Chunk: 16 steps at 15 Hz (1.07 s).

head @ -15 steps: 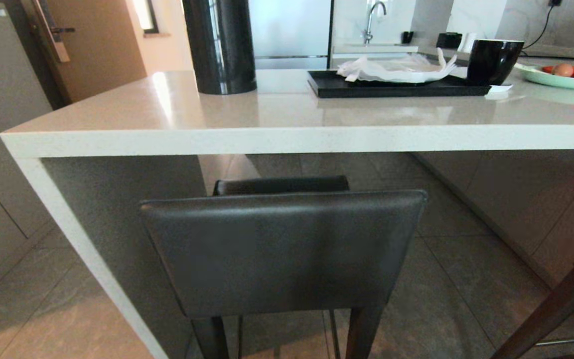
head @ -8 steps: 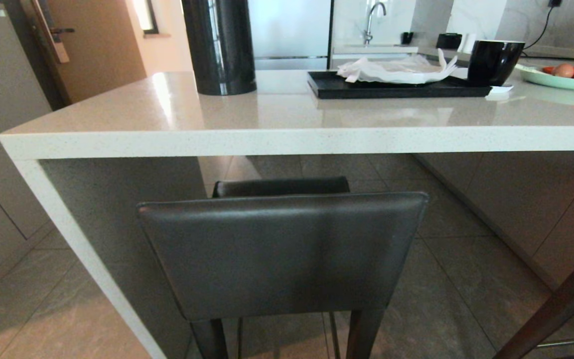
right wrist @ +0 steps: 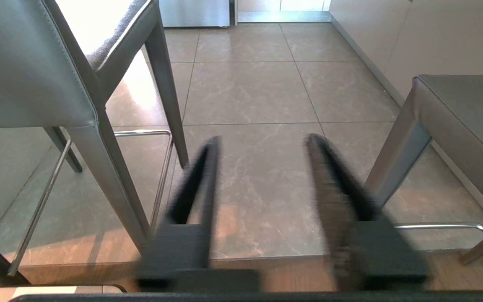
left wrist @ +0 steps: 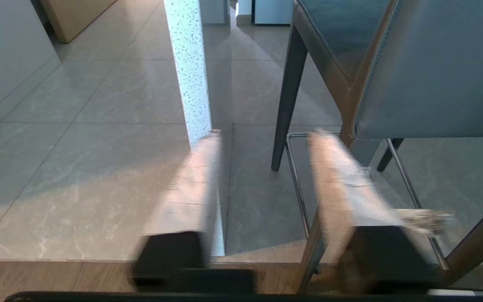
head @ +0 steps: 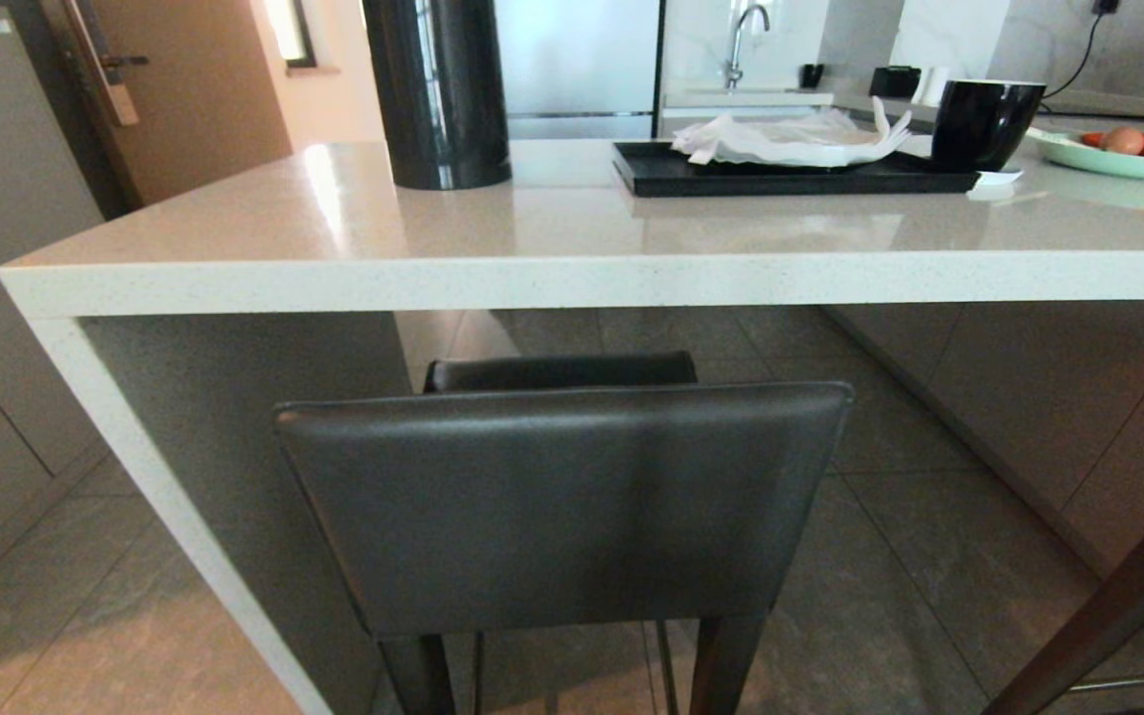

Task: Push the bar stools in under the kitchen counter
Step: Pull the gray chair out from under the dining table

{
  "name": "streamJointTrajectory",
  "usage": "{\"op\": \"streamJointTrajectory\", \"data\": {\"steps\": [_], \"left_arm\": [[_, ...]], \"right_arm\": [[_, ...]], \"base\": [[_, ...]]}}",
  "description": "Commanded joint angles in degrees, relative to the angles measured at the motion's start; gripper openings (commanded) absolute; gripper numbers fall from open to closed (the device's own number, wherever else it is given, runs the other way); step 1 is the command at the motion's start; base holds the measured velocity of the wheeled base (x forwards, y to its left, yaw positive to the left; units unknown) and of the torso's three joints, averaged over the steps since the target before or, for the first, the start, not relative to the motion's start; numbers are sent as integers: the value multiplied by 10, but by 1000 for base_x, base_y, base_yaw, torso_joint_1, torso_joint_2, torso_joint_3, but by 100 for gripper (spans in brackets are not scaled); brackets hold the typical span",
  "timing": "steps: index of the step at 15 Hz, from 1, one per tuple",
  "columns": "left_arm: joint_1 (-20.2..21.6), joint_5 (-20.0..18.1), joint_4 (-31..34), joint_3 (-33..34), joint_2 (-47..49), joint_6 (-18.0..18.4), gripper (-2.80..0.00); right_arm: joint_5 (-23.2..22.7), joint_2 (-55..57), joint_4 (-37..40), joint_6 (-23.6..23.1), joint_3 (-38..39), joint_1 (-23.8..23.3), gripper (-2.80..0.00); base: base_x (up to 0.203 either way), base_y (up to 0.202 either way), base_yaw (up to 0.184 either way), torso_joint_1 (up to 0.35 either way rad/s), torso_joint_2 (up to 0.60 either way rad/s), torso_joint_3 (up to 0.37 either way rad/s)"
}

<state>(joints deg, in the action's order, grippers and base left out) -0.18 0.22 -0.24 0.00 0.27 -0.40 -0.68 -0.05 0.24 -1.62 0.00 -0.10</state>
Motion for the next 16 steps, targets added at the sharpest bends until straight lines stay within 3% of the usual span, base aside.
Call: {"op": "streamJointTrajectory", "data": {"steps": [1, 7, 12, 16], "left_arm": [[0, 0, 0, 0, 1, 0, 0], [1, 0, -1, 0, 0, 2, 0], [2, -2, 3, -2, 1, 7, 0], [1, -9, 0, 0, 0, 21, 0]], "right_arm": [[0, 0, 0, 0, 0, 0, 0], [0, 0, 0, -1, 0, 0, 0], [-19, 2, 18, -54, -3, 0, 0], [-26, 9, 18, -53, -33, 0, 0]], "base": [[0, 0, 0, 0, 0, 0], [0, 0, 0, 0, 0, 0], [0, 0, 0, 0, 0, 0], [0, 0, 0, 0, 0, 0]]}}
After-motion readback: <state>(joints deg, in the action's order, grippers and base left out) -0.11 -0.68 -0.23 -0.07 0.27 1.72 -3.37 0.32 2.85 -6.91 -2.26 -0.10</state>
